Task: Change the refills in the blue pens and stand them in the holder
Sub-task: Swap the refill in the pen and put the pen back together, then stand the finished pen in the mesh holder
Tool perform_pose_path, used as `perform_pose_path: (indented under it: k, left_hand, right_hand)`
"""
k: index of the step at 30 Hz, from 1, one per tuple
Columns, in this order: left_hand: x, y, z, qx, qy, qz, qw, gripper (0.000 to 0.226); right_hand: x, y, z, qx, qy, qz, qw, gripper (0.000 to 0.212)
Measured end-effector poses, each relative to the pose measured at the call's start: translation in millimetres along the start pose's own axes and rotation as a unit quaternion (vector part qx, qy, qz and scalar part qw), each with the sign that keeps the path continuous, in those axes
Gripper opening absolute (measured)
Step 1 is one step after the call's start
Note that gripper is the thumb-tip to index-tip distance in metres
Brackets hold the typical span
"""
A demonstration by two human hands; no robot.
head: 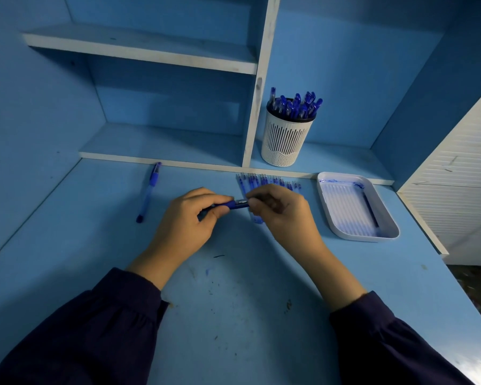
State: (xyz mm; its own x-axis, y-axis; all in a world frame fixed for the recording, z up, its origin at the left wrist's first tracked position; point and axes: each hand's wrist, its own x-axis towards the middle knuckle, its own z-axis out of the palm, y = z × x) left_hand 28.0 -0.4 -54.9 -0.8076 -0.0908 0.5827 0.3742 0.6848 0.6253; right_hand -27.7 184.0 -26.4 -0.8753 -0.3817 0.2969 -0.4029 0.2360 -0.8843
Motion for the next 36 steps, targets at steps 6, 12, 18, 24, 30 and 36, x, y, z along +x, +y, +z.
perform_pose_path:
  k: [6, 12, 18, 24, 30, 36]
  left_hand:
    - [-0.3, 2.6, 2.7, 0.008, -0.005, 0.016, 1.000, 0.021]
    - [-1.3, 2.8, 3.9, 0.001, -0.009, 0.009, 1.000, 0.021]
    - [4.9, 7.1, 1.8, -0.054, 0.008, -0.011, 0.998, 0.020]
    - [3.1, 14.9, 7.0, -0.035, 0.010, -0.009, 0.999, 0.025]
    - [2.9, -4.5, 11.5, 0.131, -0.052, -0.121, 0.983, 0.046]
    - [21.9, -8.6, 21.8, 0.212, -0.136, -0.161, 0.954, 0.055]
  right_hand:
    - [-4.4, -1.9, 0.5, 0.044, 0.012, 0.036, 0.998, 0.016]
    - [-5.7, -1.1, 4.2, 0.013, 0.013, 0.032, 0.999, 0.015]
    - [-6.3, -10.6, 4.8, 0.008, 0.027, -0.029, 0.999, 0.014]
    - [-10.4, -16.4, -8.1, 0.017, 0.081, -0.082, 0.993, 0.022]
    - [-4.0, -26.9, -39.8, -0.008, 0.232, -0.147, 0.961, 0.017]
    - [18.5, -57.4, -78.3, -0.020, 0.354, -0.224, 0.908, 0.014]
